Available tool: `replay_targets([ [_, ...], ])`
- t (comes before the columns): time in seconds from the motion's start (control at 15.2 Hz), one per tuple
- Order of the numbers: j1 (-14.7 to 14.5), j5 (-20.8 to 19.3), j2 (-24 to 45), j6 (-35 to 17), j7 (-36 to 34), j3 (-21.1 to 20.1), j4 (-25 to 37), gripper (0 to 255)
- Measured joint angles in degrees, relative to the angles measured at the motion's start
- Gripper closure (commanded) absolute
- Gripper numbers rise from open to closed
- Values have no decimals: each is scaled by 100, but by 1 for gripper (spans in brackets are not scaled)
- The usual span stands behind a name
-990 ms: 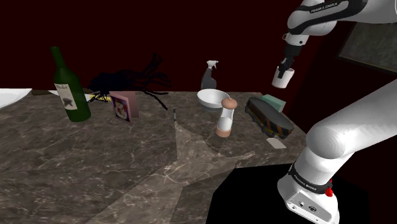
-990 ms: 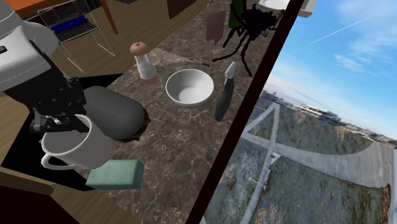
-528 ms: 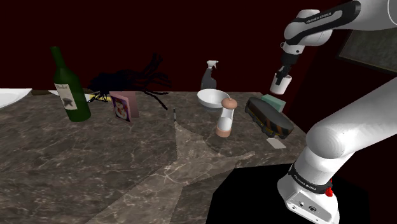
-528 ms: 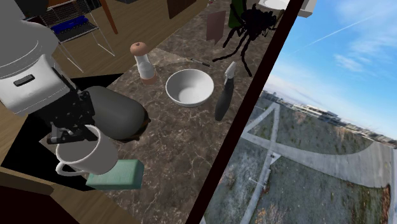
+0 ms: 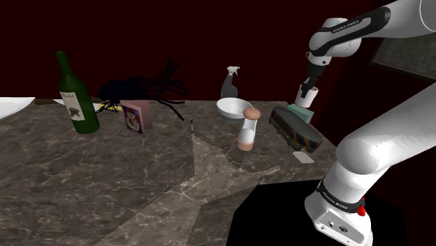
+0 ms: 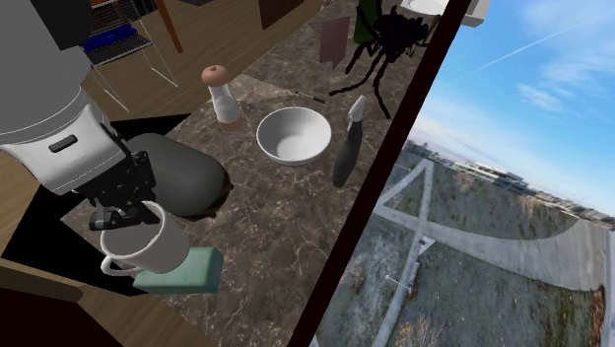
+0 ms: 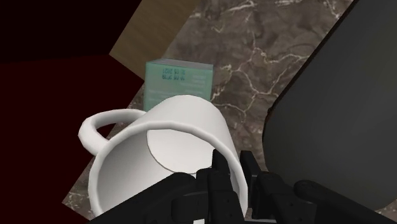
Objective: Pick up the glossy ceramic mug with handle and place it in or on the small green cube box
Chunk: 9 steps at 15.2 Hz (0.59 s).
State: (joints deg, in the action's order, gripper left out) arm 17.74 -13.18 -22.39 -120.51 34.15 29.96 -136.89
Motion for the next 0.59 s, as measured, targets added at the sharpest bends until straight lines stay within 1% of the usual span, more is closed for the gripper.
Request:
replay_targets([
  [0.13,0,0,1,-4,0,0,-2,255],
  [0.2,0,0,1,-4,0,0,-2,0],
  [0.59,0,0,1,-5,0,0,-2,0],
])
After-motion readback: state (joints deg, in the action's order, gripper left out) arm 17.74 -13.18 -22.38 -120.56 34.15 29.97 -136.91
